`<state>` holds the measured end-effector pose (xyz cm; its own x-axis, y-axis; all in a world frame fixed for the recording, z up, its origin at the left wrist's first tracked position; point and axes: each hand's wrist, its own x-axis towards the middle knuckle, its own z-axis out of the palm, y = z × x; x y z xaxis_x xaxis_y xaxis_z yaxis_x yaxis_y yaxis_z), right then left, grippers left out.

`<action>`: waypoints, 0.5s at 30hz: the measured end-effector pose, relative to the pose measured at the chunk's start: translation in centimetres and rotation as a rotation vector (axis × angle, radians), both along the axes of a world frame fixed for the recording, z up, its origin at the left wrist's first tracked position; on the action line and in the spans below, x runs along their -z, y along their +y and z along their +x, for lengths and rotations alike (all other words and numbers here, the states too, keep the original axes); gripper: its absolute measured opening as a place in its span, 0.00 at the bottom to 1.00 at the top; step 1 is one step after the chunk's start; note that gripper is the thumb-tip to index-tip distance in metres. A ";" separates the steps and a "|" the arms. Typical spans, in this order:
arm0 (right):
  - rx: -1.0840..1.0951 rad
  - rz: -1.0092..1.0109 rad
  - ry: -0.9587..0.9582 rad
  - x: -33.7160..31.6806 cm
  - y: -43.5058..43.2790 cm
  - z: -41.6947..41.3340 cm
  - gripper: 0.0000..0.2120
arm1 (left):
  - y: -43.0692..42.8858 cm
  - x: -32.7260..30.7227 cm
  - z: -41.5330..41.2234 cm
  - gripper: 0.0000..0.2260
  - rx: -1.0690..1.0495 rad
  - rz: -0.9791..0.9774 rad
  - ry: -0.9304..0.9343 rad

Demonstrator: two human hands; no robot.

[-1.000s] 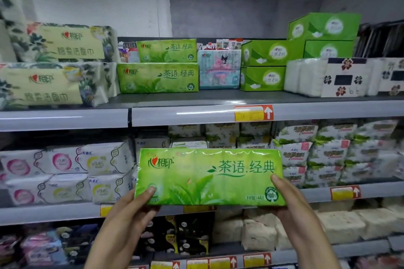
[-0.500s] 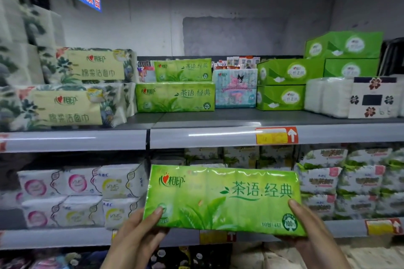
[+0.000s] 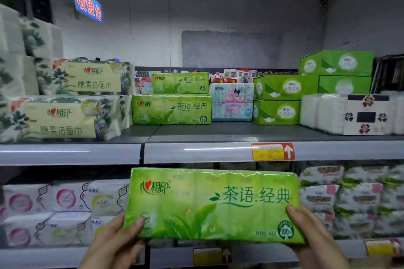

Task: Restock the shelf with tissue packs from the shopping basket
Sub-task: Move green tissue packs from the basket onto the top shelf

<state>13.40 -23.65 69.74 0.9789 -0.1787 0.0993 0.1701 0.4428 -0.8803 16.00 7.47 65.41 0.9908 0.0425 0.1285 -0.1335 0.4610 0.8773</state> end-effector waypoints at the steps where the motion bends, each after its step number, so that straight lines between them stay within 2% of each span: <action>1: 0.035 0.001 -0.030 -0.1 -0.2 0.2 0.13 | 0.0 -0.6 -0.2 0.31 0.035 -0.004 -0.024; 4: 0.000 -0.037 -0.091 -1.6 -0.1 0.6 0.21 | -0.4 -3.2 -0.1 0.40 0.072 -0.040 -0.040; 6: 0.014 -0.035 -0.110 -2.6 0.0 0.8 0.16 | -0.3 -4.2 0.4 0.39 0.043 -0.033 -0.084; 7: 0.017 -0.034 -0.125 -2.9 -0.1 1.2 0.20 | -0.3 -4.8 0.7 0.39 0.031 -0.019 -0.109; 9: 0.003 -0.066 -0.131 -3.3 -0.6 2.2 0.34 | -0.1 -6.2 1.0 0.40 0.007 0.023 -0.134; 11: -0.029 -0.079 -0.156 -4.2 -0.6 2.7 0.37 | 0.3 -7.2 1.4 0.39 -0.011 0.051 -0.166; 12: -0.033 -0.111 -0.157 -4.7 -0.5 2.8 0.35 | 0.5 -7.8 1.4 0.39 -0.020 0.070 -0.178; 15: -0.045 -0.086 -0.222 -6.0 -0.6 3.5 0.17 | 1.3 -8.7 2.0 0.41 -0.039 0.115 -0.203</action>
<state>16.91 -24.25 75.74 0.9380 -0.1175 0.3262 0.3460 0.3796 -0.8580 18.00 8.74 74.10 0.9422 0.0537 0.3307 -0.3279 0.3508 0.8772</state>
